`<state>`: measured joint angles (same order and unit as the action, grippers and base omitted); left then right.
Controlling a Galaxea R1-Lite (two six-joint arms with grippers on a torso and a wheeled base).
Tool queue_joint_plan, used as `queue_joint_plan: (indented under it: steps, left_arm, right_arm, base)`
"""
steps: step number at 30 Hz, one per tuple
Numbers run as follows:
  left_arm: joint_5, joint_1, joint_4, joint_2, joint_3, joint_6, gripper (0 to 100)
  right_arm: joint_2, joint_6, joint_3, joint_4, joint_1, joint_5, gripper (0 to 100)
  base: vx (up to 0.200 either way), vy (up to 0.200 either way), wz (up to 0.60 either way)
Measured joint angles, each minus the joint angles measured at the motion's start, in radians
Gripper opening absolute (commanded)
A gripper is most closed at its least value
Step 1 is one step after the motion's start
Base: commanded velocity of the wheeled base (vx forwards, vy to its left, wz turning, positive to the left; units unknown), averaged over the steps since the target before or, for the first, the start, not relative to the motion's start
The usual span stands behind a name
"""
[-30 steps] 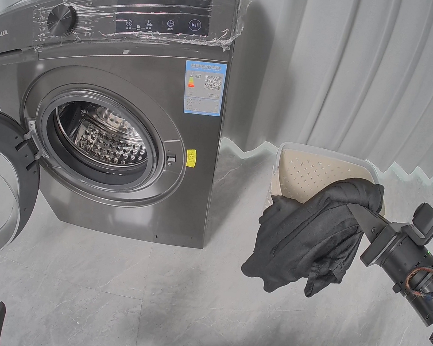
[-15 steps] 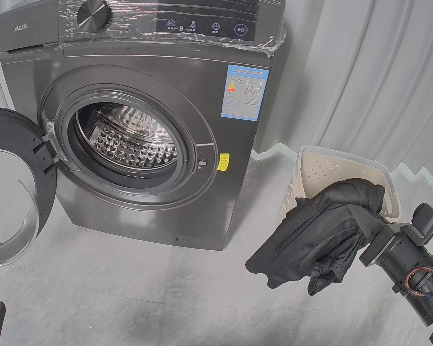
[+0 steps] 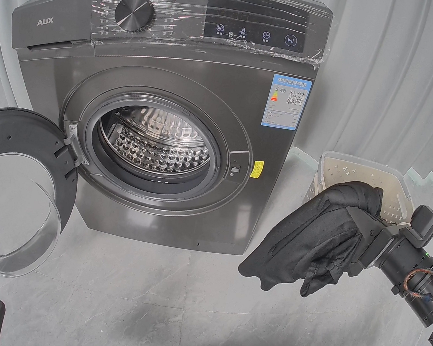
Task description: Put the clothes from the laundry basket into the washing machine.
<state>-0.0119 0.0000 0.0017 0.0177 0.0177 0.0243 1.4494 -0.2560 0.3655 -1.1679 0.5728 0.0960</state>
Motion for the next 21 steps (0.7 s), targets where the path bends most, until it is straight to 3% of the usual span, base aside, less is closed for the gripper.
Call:
queue_joint_plan:
  steps: [9, 21]
  left_arm:
    - [0.0, -0.001, 0.0, 0.0, 0.0, 0.0, 100]
    - [0.0, -0.001, 0.0, 0.0, 0.0, 0.0, 100]
  right_arm:
    - [0.006, 0.0, -0.003, -0.002, 0.0, -0.001, 0]
    - [0.017, -0.001, -0.004, -0.008, 0.002, -0.001, 0]
  base:
    - [0.0, 0.0, 0.0]
    - [0.0, 0.2, 0.0]
